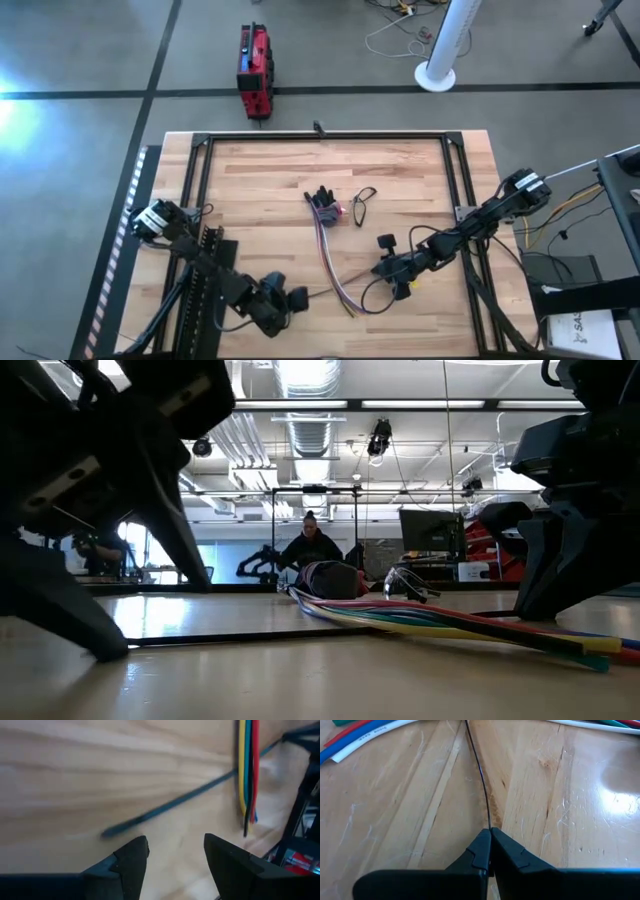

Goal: Ziptie cables
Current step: Wrap the cable wires together using a black zip tie

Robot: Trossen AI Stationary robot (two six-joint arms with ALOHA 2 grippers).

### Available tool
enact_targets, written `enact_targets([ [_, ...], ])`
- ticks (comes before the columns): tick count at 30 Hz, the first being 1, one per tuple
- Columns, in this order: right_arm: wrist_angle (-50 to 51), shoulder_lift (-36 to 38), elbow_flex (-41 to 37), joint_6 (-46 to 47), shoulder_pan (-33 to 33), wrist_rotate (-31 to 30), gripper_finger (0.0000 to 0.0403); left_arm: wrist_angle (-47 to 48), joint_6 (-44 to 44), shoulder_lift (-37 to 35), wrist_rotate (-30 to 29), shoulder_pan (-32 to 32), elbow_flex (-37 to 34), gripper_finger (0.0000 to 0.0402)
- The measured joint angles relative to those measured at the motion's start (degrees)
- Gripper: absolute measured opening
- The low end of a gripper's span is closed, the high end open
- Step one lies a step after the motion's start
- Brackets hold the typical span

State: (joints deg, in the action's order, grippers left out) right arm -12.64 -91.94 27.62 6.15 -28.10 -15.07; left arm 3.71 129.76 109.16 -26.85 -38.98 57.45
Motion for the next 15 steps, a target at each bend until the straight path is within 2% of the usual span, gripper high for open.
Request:
enact_targets([
  [15, 0.0, 0.0, 0.0, 0.2, 0.0, 0.0, 0.0000, 4.5, -0.2, 0.0, -0.8, 5.1, -0.1, 0.0178],
])
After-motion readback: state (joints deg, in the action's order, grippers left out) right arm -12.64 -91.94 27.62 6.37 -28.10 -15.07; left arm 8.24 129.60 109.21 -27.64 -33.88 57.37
